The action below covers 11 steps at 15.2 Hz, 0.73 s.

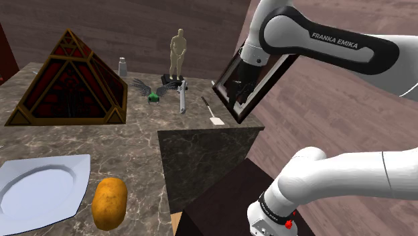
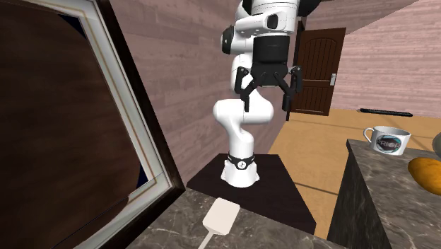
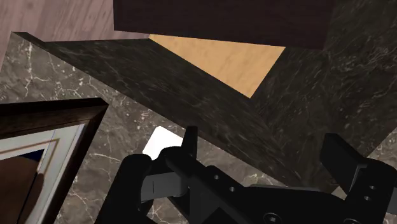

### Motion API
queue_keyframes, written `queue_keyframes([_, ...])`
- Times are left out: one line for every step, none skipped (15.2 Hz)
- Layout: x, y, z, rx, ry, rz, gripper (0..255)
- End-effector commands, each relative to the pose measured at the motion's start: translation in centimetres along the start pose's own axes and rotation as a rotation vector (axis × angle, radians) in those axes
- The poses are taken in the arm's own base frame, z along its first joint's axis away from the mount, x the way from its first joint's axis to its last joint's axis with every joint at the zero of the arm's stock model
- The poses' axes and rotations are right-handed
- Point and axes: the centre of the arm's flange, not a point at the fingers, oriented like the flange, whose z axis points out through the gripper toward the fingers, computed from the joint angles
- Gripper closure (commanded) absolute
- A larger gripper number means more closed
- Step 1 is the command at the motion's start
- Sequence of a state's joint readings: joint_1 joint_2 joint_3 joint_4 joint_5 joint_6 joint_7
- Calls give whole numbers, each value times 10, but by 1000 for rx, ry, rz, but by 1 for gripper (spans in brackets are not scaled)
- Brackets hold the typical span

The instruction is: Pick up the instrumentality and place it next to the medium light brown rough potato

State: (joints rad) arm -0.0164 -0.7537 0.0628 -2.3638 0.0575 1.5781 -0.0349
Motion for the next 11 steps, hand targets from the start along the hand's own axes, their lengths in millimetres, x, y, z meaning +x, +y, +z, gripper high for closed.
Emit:
queue_keyframes([0,0,0,0,0,0,0])
queue_keyframes([10,4,7,-1,4,22,0])
queue_keyframes([20,9,13,-2,9,43,0])
queue_keyframes([29,14,20,-3,13,65,0])
queue_keyframes([39,19,26,-4,17,87,0])
queue_keyframes([48,24,33,-5,21,108,0])
queue_keyframes([58,30,39,-6,26,130,0])
queue_keyframes([67,35,45,-7,30,152,0])
queue_keyframes([76,41,51,-8,34,174,0])
queue_keyframes([85,47,58,-9,38,195,0])
queue_keyframes([95,54,64,-10,43,217,0])
